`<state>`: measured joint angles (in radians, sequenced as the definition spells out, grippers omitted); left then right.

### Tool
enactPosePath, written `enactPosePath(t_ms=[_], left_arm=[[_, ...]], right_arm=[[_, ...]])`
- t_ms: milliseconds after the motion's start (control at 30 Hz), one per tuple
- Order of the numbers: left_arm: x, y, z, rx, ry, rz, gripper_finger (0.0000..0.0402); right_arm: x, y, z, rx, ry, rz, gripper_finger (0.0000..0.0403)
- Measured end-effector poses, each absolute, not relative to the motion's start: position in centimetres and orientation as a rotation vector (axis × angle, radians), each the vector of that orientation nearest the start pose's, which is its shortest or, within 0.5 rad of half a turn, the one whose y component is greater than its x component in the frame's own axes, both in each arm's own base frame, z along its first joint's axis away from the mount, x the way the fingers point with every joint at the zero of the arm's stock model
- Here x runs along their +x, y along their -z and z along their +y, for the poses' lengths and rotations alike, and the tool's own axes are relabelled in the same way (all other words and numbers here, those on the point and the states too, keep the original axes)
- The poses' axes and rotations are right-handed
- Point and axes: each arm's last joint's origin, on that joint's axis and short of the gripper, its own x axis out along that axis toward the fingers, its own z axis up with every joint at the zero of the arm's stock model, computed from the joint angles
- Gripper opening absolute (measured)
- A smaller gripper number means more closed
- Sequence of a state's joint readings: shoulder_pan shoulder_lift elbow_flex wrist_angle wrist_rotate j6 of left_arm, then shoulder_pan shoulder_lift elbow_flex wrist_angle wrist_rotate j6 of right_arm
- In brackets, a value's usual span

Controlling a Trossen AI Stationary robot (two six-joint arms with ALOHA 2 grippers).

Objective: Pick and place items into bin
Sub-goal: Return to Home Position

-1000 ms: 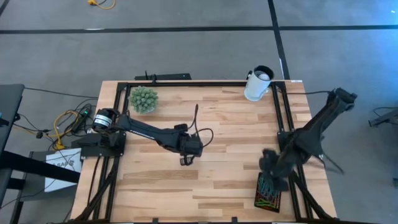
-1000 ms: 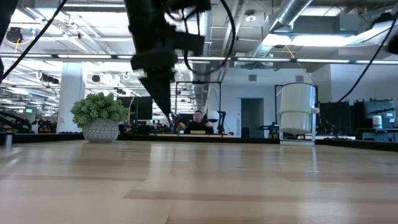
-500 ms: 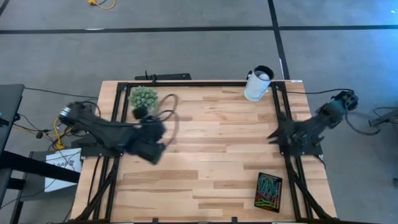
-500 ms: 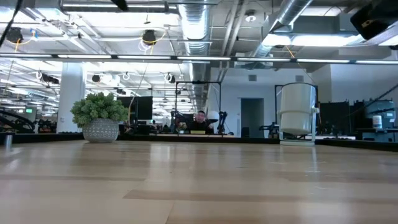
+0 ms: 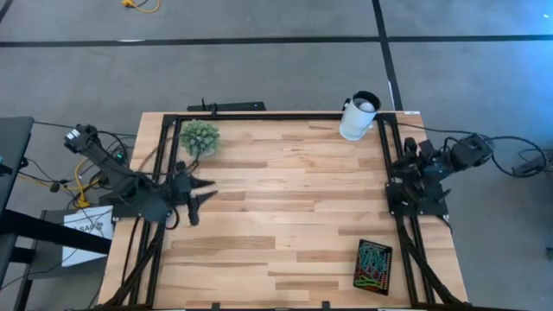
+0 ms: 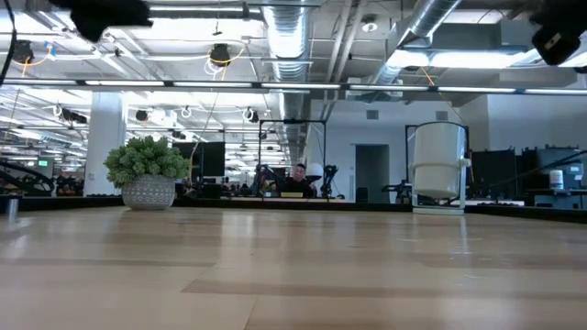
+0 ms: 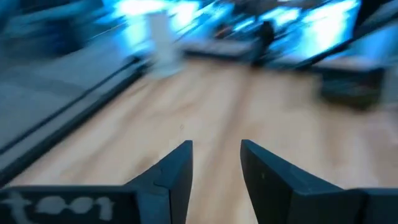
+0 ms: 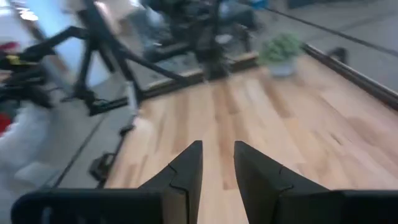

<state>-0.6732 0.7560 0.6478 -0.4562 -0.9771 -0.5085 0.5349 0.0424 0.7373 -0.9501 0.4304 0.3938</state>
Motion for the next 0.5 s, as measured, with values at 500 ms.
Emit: enactPosePath(t_ms=[500], left_arm=[[11.6,-25.3,-6.1,0.137,0.159,-0.106,0.0125]], right_arm=[[6.3,-26.7,1.4,0.157,0.093,-0.016,0.0085]])
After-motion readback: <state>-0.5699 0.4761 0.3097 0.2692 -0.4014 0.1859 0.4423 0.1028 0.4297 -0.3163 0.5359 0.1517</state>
